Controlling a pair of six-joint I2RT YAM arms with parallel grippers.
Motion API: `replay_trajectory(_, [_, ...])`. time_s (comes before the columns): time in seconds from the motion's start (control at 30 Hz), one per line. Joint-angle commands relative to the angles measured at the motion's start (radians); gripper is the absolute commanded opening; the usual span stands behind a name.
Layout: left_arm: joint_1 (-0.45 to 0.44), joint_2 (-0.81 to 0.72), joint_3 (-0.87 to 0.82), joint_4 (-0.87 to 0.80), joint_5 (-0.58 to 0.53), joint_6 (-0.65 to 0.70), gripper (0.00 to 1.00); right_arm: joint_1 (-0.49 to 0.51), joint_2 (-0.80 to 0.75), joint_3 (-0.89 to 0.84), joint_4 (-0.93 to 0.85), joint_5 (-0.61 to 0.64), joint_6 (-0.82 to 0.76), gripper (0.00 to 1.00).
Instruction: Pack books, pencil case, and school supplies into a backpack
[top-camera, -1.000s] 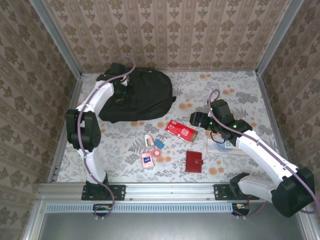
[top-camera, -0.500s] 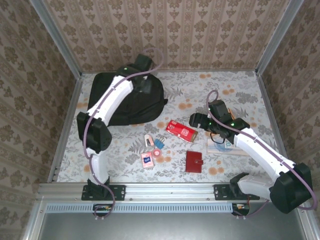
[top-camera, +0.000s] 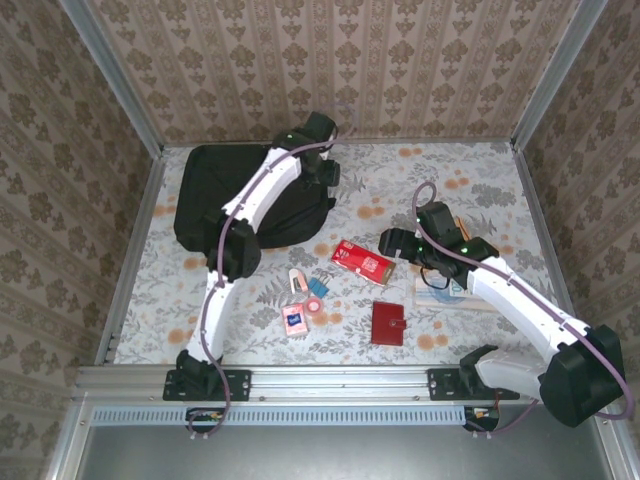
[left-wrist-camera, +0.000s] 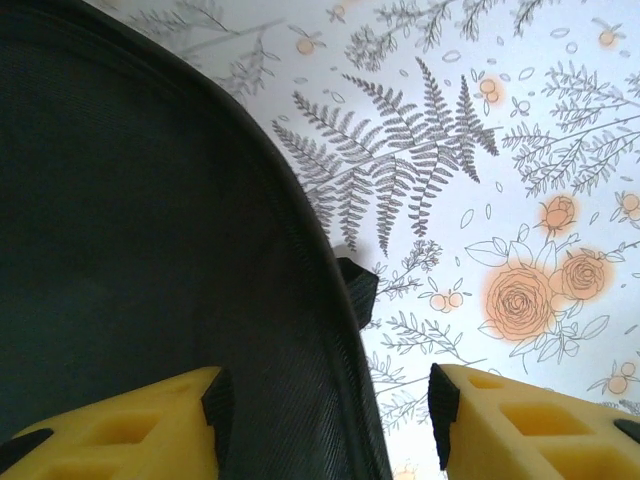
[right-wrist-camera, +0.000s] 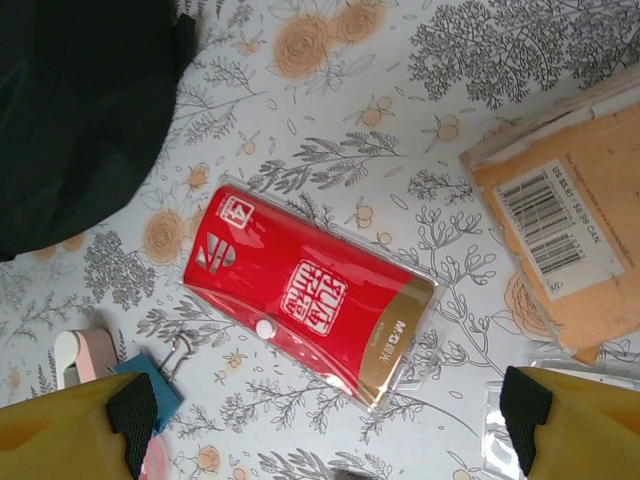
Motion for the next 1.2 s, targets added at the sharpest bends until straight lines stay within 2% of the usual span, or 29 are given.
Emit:
replay_trajectory(0.0, [-0.001, 0.032, 0.063, -0.027, 0.020, -0.032, 0.52, -0.003, -0.003, -0.024, 0.006, -0.012, -0.011, 0.91])
replay_trajectory(0.1, [-0.001, 0.058, 0.080, -0.031, 0.011, -0.030, 0.41, -0.002, -0.005, -0.035, 0.013, -0.021, -0.015, 0.91])
replay_trajectory(0.3, [-0.024, 0.088, 0.090, -0.041, 0.019, 0.024, 0.03, -0.001, -0.017, -0.041, 0.011, -0.032, -0.016, 0.89])
replay_trajectory(0.33, [-0.031, 0.086, 0.091, -0.049, 0.017, 0.036, 0.00, -0.003, -0.023, -0.043, 0.009, -0.030, -0.016, 0.88])
replay_trajectory(0.53, [-0.098, 0.040, 0.078, -0.100, -0.022, 0.148, 0.00, -0.003, -0.059, -0.034, -0.015, -0.001, -0.011, 0.88])
replay_trajectory(0.7, [-0.144, -0.059, -0.051, -0.095, -0.057, 0.199, 0.00, -0.004, -0.085, -0.043, -0.014, -0.027, 0.008, 0.87])
replay_trajectory(0.87, [-0.083, -0.233, -0.269, 0.029, -0.040, 0.151, 0.00, 0.025, -0.095, -0.072, 0.044, -0.170, -0.015, 0.81])
replay_trajectory(1.0, [-0.032, -0.282, -0.342, 0.048, -0.024, 0.164, 0.00, 0.075, -0.094, -0.065, 0.039, -0.157, -0.019, 0.79])
replay_trajectory(1.17, [-0.027, -0.343, -0.433, 0.049, -0.041, 0.190, 0.00, 0.081, -0.110, -0.067, 0.015, -0.121, -0.013, 0.79])
